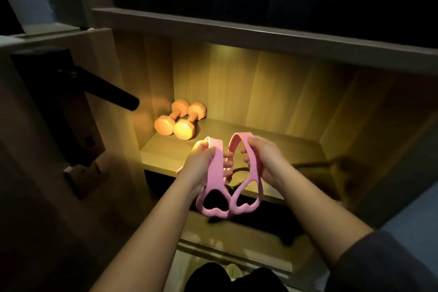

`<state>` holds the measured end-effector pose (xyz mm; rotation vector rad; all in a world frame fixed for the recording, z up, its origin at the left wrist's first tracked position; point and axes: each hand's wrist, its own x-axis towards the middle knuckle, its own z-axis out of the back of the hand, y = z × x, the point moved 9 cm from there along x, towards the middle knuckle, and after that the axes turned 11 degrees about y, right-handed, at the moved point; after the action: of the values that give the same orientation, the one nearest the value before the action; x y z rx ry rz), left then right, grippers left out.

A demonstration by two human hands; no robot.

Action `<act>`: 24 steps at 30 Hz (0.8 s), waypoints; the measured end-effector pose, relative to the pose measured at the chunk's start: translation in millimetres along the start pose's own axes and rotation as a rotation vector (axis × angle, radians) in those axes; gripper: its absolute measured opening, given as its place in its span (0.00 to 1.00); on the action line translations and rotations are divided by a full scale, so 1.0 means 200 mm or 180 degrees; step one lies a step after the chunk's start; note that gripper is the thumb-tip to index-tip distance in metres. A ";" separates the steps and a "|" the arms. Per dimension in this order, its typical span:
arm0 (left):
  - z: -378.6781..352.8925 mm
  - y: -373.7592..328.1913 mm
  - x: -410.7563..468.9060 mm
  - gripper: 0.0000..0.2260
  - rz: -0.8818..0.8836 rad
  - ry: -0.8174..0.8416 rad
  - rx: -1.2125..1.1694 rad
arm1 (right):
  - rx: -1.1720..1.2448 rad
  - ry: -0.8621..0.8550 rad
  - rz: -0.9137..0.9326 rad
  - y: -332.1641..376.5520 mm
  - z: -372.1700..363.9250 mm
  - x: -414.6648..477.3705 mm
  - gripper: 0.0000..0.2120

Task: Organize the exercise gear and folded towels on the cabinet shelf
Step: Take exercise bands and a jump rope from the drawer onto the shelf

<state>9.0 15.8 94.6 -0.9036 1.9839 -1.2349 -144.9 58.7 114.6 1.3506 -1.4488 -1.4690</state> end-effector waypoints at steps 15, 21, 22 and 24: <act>-0.11 -0.24 0.73 0.10 -0.0110 0.0171 -0.0183 | 0.0345 -0.0634 -0.0138 0.15 0.25 0.56 0.14; 0.06 0.30 0.68 0.07 0.0824 -0.0258 0.0007 | 0.0184 -0.0656 -0.1218 -0.37 0.29 0.54 0.16; 0.09 0.38 0.65 0.07 0.0970 -0.0303 0.0052 | 0.0113 -0.0699 -0.1385 -0.45 0.31 0.50 0.16; 0.12 0.50 0.61 0.07 0.1214 -0.0320 0.0145 | 0.0299 -0.0668 -0.1491 -0.59 0.32 0.42 0.15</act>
<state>-63.5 -61.3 -24.9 -0.5205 1.9270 -0.9925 -202.2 15.8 -26.1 1.7196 -1.4013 -1.9050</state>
